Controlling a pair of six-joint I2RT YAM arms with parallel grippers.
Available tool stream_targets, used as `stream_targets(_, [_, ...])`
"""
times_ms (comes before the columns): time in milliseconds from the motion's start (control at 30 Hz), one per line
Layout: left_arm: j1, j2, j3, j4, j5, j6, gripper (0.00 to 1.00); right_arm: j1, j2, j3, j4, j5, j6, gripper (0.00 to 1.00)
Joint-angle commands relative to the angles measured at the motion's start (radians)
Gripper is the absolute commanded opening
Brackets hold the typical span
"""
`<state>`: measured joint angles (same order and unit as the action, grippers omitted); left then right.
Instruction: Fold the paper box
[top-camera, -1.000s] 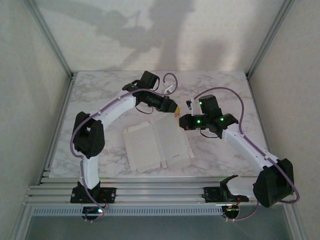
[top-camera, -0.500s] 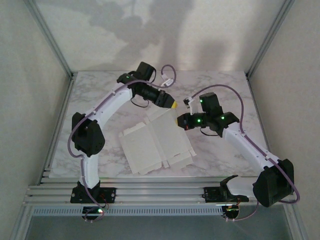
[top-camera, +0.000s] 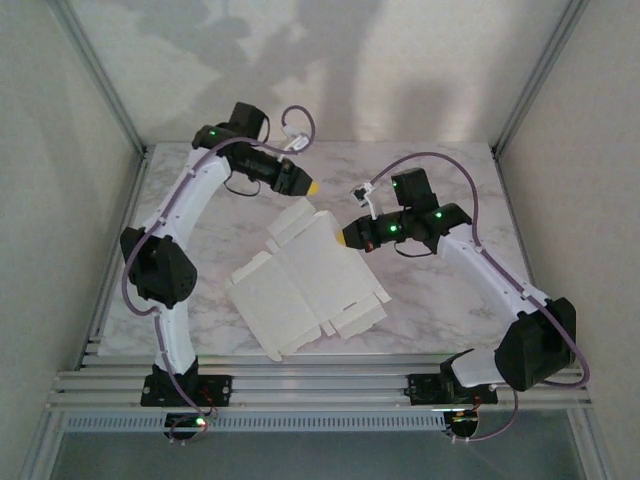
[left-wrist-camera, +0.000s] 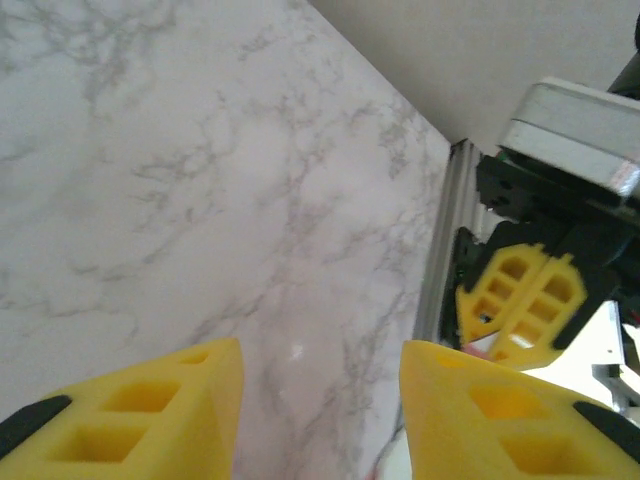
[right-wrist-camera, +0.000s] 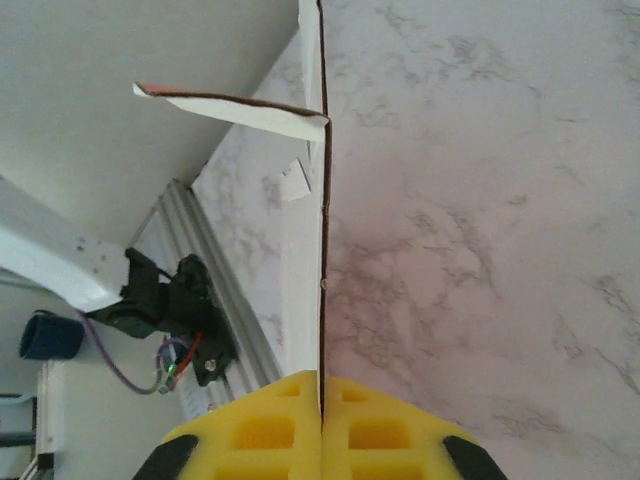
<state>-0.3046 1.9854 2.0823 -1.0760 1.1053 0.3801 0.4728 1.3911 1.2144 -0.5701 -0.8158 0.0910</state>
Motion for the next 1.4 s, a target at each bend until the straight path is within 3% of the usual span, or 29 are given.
stream_targets(0, [-0.002, 0.012, 0.053, -0.117, 0.034, 0.120, 0.48, -0.002, 0.014, 0.048, -0.047, -0.100, -0.041, 0.00])
stream_targets(233, [-0.004, 0.050, 0.072, -0.265, 0.163, 0.306, 0.59, -0.003, 0.043, 0.064, -0.085, -0.122, -0.066, 0.01])
stream_targets(367, [-0.017, 0.052, 0.033, -0.266, 0.167, 0.323, 0.62, -0.003, 0.050, 0.066, -0.093, -0.135, -0.071, 0.02])
stream_targets(800, [-0.030, 0.022, -0.066, -0.268, 0.192, 0.324, 0.53, -0.003, 0.061, 0.083, -0.114, -0.107, -0.087, 0.02])
stream_targets(1367, [-0.082, 0.028, -0.083, -0.268, 0.203, 0.332, 0.53, -0.003, 0.090, 0.103, -0.128, -0.090, -0.091, 0.02])
